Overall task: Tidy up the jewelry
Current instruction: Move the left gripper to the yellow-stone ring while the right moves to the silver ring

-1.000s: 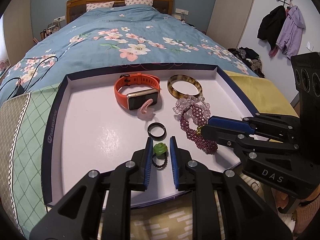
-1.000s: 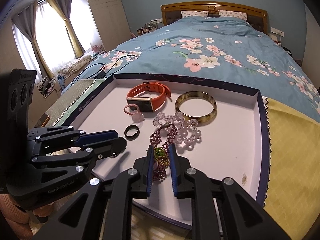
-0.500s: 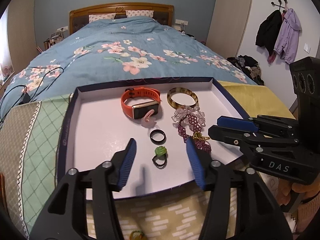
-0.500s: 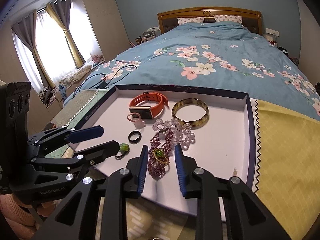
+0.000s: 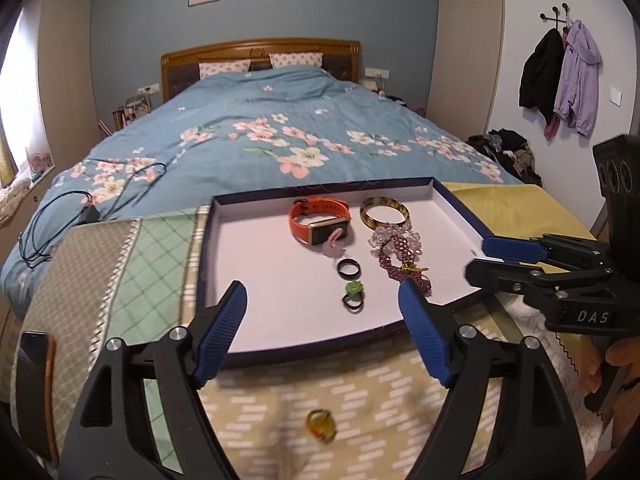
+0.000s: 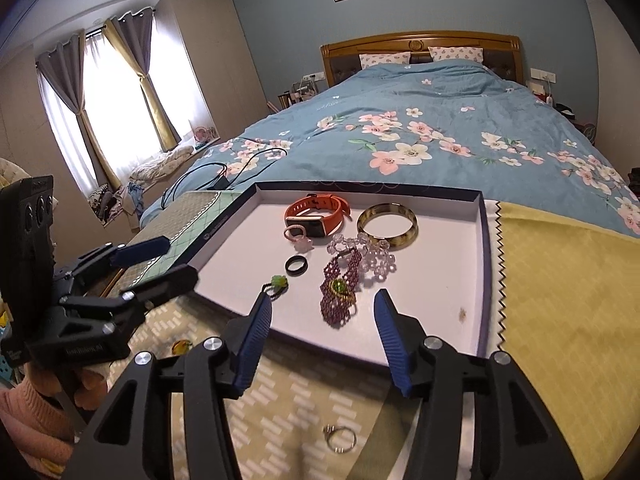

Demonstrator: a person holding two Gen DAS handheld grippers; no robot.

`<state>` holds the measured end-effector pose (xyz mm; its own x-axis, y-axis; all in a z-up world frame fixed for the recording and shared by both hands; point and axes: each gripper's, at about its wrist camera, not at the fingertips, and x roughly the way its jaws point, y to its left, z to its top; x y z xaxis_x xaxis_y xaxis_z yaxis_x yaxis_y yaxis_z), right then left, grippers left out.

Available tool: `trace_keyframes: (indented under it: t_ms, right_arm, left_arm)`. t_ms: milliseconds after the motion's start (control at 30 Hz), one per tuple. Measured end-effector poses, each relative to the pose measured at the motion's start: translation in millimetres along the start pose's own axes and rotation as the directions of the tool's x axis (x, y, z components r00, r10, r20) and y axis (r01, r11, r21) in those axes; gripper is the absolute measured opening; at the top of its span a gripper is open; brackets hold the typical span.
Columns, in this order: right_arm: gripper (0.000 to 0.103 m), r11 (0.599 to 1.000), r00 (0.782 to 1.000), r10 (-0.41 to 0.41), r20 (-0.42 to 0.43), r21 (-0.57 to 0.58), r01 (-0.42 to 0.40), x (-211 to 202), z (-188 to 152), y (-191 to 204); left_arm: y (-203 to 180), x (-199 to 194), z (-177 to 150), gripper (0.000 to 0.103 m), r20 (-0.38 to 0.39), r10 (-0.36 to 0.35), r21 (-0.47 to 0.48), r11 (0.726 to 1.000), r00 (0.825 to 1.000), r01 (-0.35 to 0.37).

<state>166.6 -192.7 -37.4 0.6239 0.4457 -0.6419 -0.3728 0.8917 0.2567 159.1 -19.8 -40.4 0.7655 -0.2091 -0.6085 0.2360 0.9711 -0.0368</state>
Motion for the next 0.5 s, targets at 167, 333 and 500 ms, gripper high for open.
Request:
trace_keyframes:
  t_ms: [167,333,500]
  right_arm:
    - [0.062,1.000,1.000,-0.014,0.000,-0.006,0.014,-14,-15,1]
    - [0.062,0.998,0.996,-0.054,-0.065,-0.021,0.053,-14,-40,1]
    - [0.062,0.998,0.991,-0.064,-0.118,-0.004,0.064,-8,-56,-4]
  left_arm:
    - [11,-21,-15,0.078,0.005,0.007,0.001,1.000,1.000,-0.007]
    - [18,-24,-44,0.077,-0.065,-0.001,-0.003,1.000,0.998,0.000]
    - [24,-19,-55,0.073,-0.114,-0.030,-0.029,0.999,0.993,0.027]
